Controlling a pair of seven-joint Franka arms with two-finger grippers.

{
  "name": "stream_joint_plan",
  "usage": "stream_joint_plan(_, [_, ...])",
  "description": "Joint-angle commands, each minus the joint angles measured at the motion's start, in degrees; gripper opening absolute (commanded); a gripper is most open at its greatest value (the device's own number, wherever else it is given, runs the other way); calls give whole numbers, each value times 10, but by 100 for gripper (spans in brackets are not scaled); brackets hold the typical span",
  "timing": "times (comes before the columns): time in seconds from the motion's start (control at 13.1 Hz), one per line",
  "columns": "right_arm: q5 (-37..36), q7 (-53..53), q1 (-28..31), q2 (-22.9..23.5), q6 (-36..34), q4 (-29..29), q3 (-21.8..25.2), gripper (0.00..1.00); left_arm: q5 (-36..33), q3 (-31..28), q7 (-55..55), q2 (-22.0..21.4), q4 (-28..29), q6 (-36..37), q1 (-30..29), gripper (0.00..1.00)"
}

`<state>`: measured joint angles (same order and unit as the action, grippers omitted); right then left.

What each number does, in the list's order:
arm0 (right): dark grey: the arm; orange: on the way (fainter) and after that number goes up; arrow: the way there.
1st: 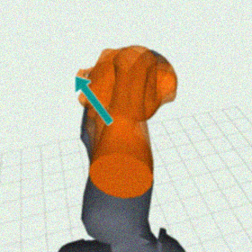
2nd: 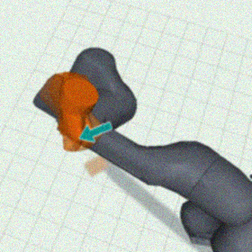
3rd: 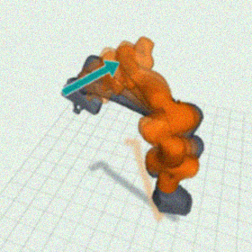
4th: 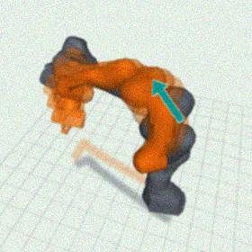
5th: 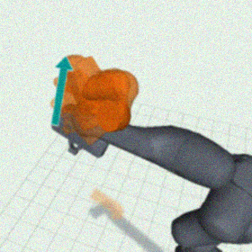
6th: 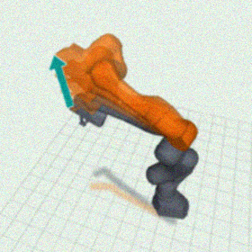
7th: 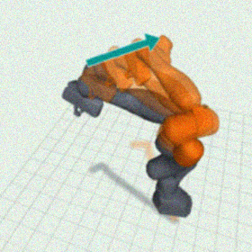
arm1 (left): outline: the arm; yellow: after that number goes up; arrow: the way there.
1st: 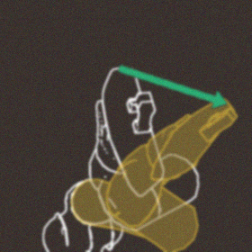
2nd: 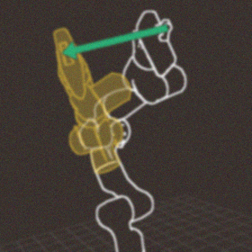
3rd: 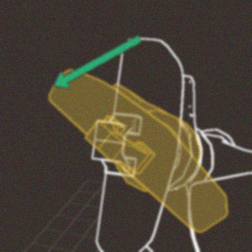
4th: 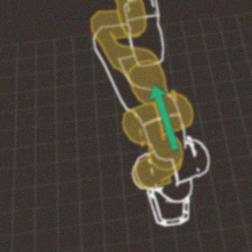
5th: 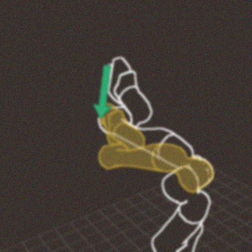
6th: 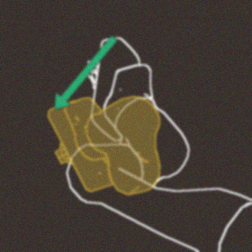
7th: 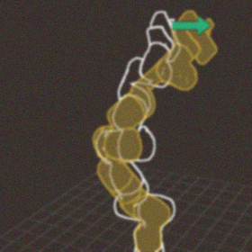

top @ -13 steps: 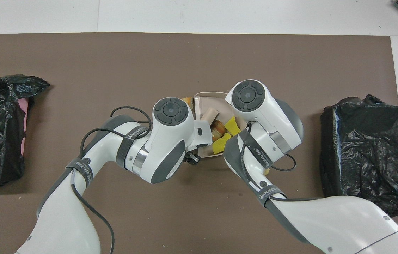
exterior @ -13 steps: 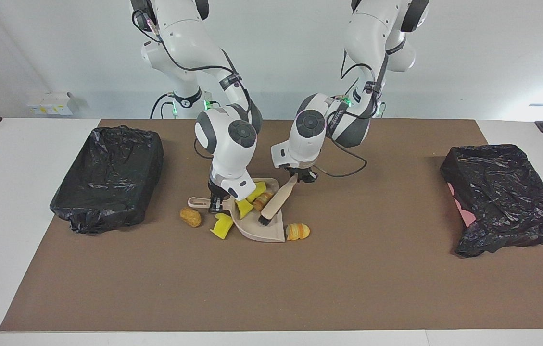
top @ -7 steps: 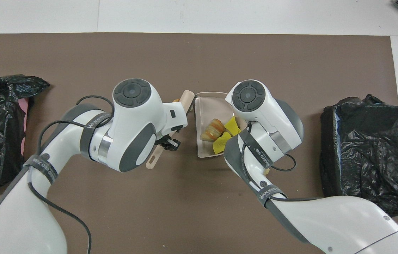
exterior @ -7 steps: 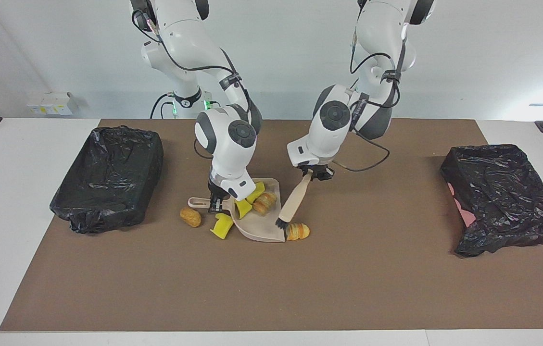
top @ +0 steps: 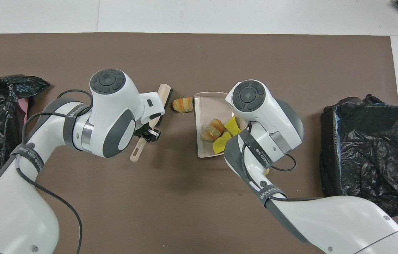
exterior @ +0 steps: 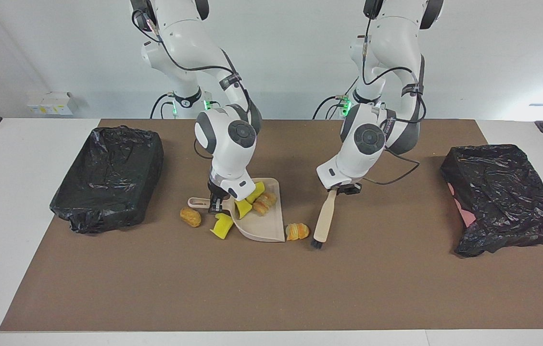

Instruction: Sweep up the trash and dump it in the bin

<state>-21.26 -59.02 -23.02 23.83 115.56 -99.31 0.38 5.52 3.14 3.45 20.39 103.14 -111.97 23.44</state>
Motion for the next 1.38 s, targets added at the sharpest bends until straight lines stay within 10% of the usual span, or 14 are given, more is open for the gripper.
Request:
stream_joint_plan(0.0, [11,-9,9,-4,15,-13,-5,0,-10,-2,-6,-33,54,-15,39,0])
stream_joint_plan(0.54, [11,-9,9,-4,15,-13,-5,0,31,1,-38,-48,52,-16,130,0])
stream_joint_plan(1.3, [13,12,13,-3,14,-10,-5,0,31,-7,-174,-110,58,63,69,0])
